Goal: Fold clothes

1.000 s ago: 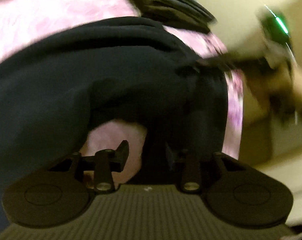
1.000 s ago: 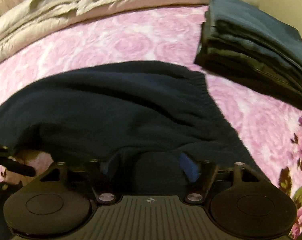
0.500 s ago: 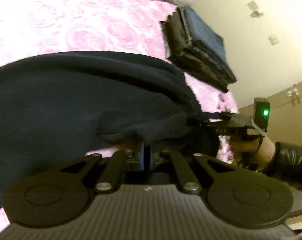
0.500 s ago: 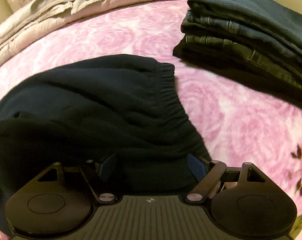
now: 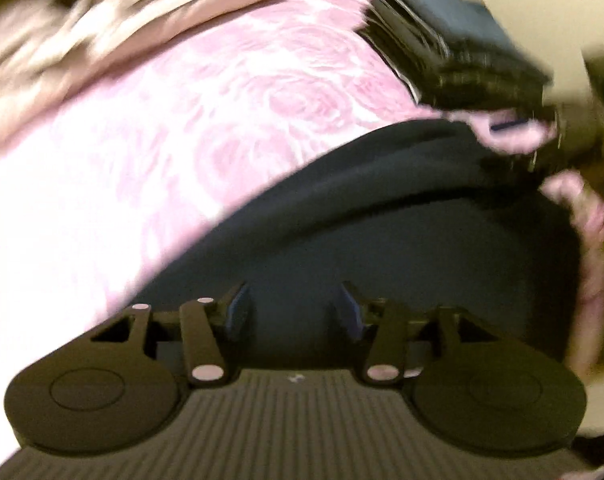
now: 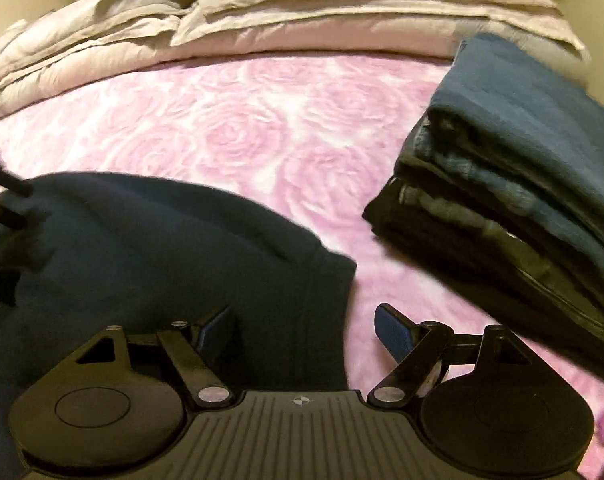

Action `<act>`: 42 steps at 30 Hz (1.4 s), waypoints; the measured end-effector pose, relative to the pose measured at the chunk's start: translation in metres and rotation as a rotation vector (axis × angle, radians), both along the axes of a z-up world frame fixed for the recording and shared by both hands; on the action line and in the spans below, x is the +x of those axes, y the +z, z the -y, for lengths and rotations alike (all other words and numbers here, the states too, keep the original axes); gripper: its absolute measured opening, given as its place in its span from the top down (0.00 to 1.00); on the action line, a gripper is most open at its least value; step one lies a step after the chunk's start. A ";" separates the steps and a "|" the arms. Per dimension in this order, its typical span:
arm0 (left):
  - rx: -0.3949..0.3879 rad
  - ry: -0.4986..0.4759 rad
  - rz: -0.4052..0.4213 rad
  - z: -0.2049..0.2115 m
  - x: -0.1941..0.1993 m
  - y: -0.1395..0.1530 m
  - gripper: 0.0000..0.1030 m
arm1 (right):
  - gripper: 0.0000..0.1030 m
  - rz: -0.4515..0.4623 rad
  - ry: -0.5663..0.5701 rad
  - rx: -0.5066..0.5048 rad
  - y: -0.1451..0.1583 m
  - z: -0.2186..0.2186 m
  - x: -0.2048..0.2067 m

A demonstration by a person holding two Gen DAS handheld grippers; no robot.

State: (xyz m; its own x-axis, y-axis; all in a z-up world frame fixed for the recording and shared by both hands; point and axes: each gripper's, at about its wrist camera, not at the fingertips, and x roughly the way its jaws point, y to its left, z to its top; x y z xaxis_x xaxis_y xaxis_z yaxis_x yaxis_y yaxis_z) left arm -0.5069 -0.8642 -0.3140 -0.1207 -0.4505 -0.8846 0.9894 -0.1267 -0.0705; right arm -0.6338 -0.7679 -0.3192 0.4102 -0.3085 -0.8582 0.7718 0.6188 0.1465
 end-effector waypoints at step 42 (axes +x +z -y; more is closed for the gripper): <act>0.365 0.332 0.273 -0.364 0.023 0.006 0.55 | 0.08 -0.087 0.024 -0.079 0.041 -0.149 0.045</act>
